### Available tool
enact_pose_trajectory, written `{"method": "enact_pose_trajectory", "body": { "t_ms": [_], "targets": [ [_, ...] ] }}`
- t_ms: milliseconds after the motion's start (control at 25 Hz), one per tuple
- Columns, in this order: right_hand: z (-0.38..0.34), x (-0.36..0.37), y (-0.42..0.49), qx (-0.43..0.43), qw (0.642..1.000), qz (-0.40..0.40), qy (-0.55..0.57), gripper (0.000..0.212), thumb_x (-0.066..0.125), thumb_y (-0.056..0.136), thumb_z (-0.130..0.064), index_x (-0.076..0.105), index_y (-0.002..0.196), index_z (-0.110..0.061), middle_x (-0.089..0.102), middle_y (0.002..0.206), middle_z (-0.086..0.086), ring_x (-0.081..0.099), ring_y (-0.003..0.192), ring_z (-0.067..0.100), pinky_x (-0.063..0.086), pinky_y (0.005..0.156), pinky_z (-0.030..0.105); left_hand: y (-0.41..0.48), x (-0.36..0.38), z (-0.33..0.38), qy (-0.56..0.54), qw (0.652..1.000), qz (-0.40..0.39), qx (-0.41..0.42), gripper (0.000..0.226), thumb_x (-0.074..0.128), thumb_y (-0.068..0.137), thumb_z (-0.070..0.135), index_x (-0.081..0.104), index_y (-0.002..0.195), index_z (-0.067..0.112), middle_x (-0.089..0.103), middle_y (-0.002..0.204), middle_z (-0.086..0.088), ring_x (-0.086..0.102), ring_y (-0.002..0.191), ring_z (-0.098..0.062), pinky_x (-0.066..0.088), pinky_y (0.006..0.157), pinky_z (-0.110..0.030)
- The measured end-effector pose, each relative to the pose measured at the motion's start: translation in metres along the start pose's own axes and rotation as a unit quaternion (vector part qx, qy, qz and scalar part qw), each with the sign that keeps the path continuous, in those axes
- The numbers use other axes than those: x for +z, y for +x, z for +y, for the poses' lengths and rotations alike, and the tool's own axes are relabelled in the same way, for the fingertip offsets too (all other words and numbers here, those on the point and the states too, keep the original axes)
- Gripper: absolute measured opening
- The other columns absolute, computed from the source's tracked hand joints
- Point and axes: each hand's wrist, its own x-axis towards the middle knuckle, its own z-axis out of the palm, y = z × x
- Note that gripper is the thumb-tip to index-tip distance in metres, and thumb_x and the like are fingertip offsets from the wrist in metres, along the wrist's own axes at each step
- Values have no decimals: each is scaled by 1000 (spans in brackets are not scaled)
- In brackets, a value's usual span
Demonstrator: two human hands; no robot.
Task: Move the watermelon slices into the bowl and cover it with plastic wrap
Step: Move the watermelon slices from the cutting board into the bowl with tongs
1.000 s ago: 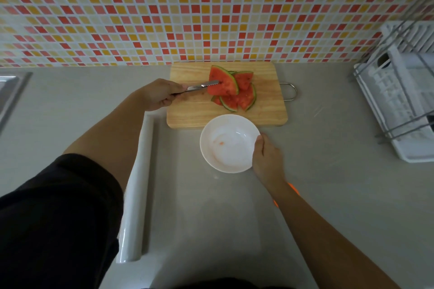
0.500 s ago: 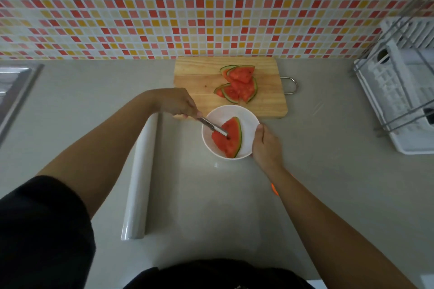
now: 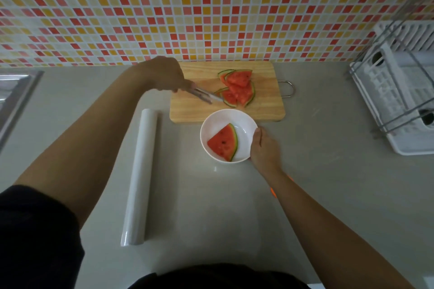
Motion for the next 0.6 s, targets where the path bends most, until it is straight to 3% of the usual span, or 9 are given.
{"method": "enact_pose_trajectory", "body": {
  "t_ms": [120,240,320,480,600],
  "targets": [
    [0,0,-1,5,1000,-6,3,32,29,97,-28,55,86,-14,52,69,-2,46,66,21,29,62,30,24,32,-10,-260,961,45,-82,33,61,87,45,64,75,14,60,69,0,45,56,-12,36,53,-21],
    [3,1,1,-6,1000,-7,-2,30,29,96,-29,53,83,-17,50,65,-5,47,64,22,31,62,30,53,63,-17,-403,905,27,-131,36,62,88,40,64,85,4,54,67,-4,34,50,-11,30,44,-18],
    [4,1,1,-6,1000,-8,-6,29,29,96,-30,49,79,-21,49,63,-7,48,63,21,30,60,29,69,74,-15,-447,884,13,-134,33,63,88,37,63,85,5,50,65,-4,31,48,-9,26,37,-16],
    [6,4,1,1,1000,0,0,29,28,96,-33,52,81,-23,47,61,-13,47,61,17,31,61,28,94,86,0,-465,876,4,-128,27,68,85,34,63,79,8,49,63,-3,31,47,-10,24,37,-17],
    [7,5,1,-6,1000,10,-4,27,29,95,-32,46,75,-25,46,60,-11,47,61,20,30,60,28,102,88,5,-474,871,0,-128,26,69,85,28,67,94,3,46,63,-4,28,48,-11,22,40,-19]
  ]
}}
